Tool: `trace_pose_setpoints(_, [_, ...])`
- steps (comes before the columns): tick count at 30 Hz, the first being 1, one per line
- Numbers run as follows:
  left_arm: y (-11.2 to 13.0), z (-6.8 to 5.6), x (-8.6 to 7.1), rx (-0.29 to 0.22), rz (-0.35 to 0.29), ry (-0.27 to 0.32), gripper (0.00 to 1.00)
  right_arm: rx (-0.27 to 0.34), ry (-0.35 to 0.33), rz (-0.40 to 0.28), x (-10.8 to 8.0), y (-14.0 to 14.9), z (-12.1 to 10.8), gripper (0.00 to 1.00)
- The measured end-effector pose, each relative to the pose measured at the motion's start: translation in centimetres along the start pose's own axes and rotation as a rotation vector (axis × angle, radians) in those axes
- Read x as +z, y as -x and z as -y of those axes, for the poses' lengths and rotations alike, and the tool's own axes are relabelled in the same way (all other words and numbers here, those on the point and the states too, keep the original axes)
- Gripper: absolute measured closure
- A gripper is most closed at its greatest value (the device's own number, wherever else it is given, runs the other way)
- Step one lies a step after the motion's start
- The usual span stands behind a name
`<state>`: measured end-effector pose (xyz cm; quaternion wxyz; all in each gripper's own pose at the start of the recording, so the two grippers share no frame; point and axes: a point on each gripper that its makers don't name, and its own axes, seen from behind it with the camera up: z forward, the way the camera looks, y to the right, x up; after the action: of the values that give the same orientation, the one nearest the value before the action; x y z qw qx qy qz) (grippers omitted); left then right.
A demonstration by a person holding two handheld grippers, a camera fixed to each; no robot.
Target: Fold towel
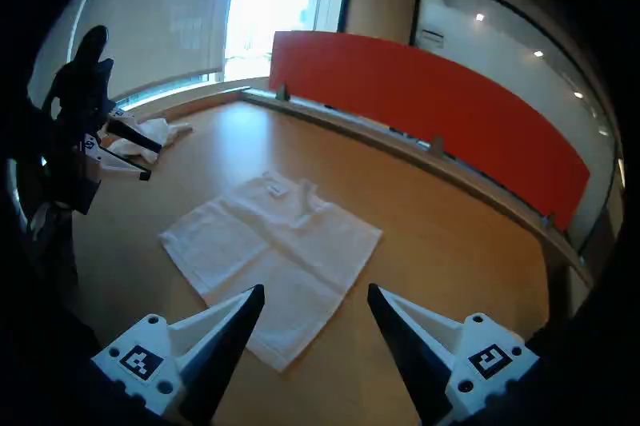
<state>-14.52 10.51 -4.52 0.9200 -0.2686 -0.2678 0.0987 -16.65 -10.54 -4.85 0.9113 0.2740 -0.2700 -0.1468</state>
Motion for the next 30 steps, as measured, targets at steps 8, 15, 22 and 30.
trace_pose_setpoints(8, [3.9,-1.5,2.0,0.012,0.076,0.035,0.07,-0.006,-0.032,0.068,1.4,3.9,1.6,0.0])
trace_pose_setpoints(15, [7.2,-2.4,3.4,-0.002,0.154,0.063,0.07,0.002,-0.056,0.124,2.1,6.9,2.5,0.01])
trace_pose_setpoints(22, [9.3,-2.9,4.2,-0.007,0.207,0.076,0.07,0.013,-0.072,0.166,2.4,9.0,3.2,0.04])
trace_pose_setpoints(30, [10.1,-3.6,4.6,-0.025,0.233,0.092,0.07,0.017,-0.084,0.199,2.7,10.4,3.7,0.07])
